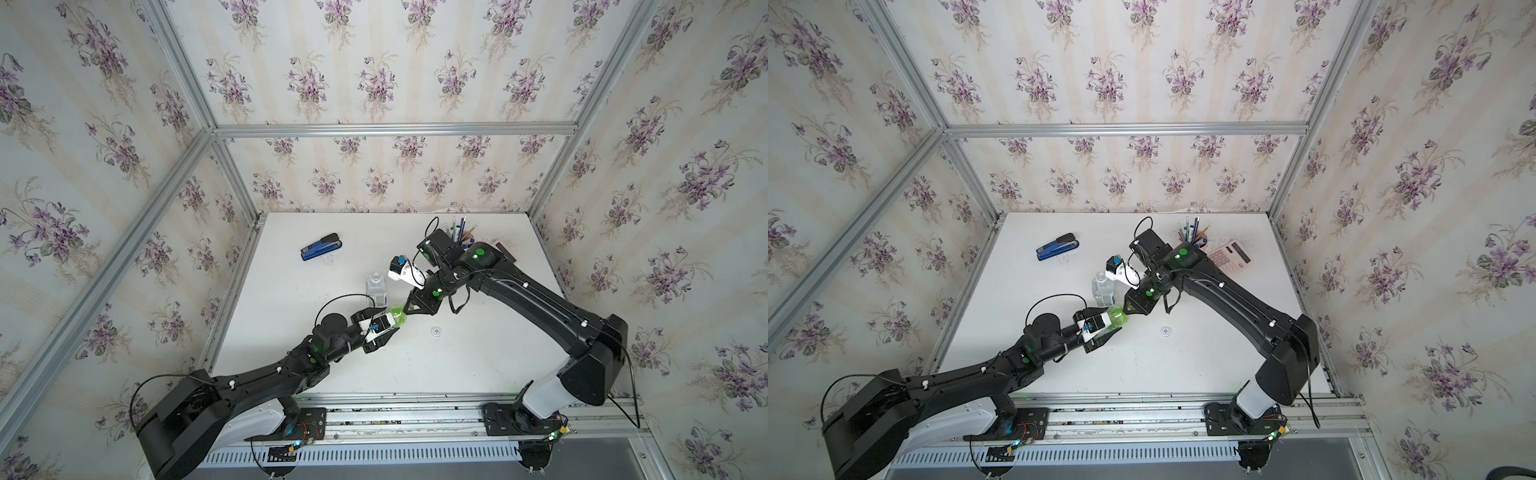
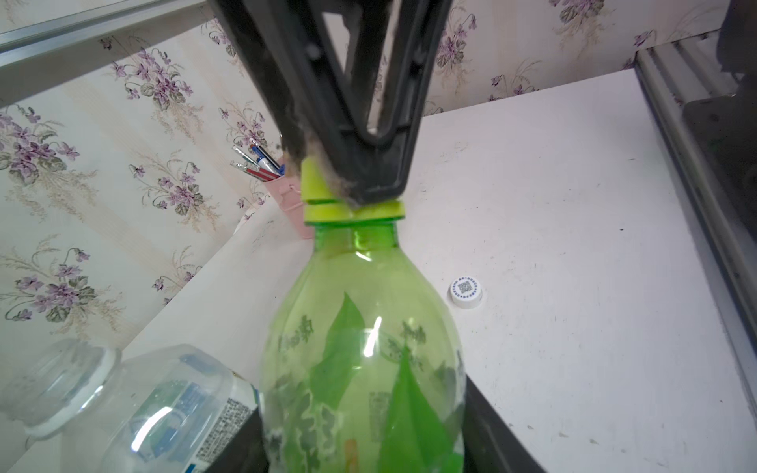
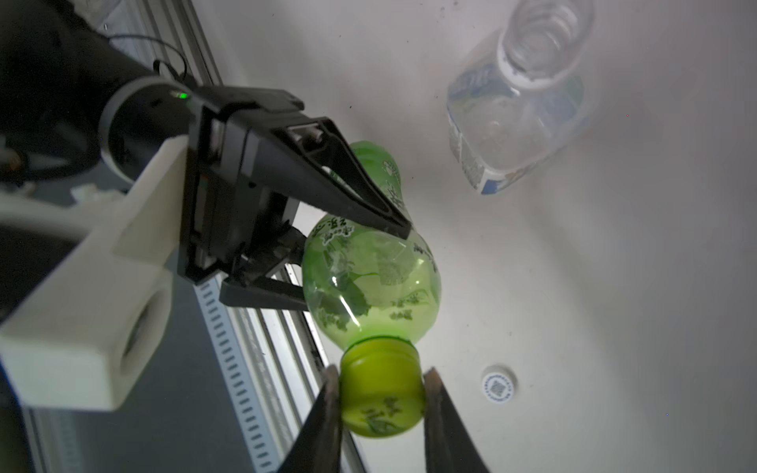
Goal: Screw on the bottle caps
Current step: Screw the bottle cap onto the plastic bottle.
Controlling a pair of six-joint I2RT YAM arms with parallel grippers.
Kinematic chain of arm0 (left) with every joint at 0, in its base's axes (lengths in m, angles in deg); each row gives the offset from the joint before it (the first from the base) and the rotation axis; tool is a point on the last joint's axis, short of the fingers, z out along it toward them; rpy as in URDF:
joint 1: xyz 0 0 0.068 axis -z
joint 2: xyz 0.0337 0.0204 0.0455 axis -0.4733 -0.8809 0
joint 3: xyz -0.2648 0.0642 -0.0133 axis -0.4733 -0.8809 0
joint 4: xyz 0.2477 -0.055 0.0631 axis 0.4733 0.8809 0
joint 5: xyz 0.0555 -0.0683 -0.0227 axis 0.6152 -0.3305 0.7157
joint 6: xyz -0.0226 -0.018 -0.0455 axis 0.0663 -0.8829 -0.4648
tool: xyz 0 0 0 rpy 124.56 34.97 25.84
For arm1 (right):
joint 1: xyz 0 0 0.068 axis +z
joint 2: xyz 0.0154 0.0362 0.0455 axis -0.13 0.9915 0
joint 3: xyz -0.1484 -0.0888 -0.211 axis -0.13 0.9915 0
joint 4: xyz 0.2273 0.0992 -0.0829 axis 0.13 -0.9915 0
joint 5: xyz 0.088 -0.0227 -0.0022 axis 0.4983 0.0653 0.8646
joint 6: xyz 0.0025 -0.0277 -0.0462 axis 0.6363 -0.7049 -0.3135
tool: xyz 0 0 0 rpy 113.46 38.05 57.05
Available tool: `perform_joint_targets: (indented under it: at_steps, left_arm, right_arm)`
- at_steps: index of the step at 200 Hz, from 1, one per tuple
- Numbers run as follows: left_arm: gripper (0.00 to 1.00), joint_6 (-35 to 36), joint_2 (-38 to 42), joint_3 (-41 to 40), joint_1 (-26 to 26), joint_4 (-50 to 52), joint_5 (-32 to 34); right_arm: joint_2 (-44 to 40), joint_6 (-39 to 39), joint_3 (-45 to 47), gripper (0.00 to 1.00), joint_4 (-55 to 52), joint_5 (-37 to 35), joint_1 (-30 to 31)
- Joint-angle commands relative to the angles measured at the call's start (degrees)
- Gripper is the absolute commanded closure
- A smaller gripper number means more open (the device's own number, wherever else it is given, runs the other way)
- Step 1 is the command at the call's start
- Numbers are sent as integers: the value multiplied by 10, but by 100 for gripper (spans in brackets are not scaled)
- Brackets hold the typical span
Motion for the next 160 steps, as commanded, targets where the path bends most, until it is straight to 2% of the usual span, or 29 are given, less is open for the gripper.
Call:
perform_joint_targets:
  at_steps: [1, 11, 33, 57, 65, 76, 93, 160]
  left_arm:
    - [44, 35, -8, 2, 21, -116, 29]
    - [44, 39, -15, 2, 30, -125, 48]
    - [44, 32, -24, 11, 40, -129, 67]
    - [44, -2, -31, 25, 44, -133, 67]
    - [43, -18, -36, 32, 44, -134, 63]
    - [43, -41, -45, 42, 45, -132, 62]
    - [43, -77, -57, 66, 45, -110, 76]
    - [43, -240, -83, 118, 44, -58, 104]
  right_arm:
    - [-7, 290, 36, 78, 79, 51, -6]
    - [-20, 359, 64, 78, 99, 51, -15]
    - [-71, 473, 139, 66, 181, 37, -21]
    - [-124, 535, 194, 66, 269, 10, -23]
    - [-129, 526, 191, 65, 271, -4, -24]
    - [-134, 496, 183, 56, 268, -28, -22]
    - [-151, 448, 189, 49, 281, -65, -17]
    - [-253, 337, 306, 44, 463, -170, -16]
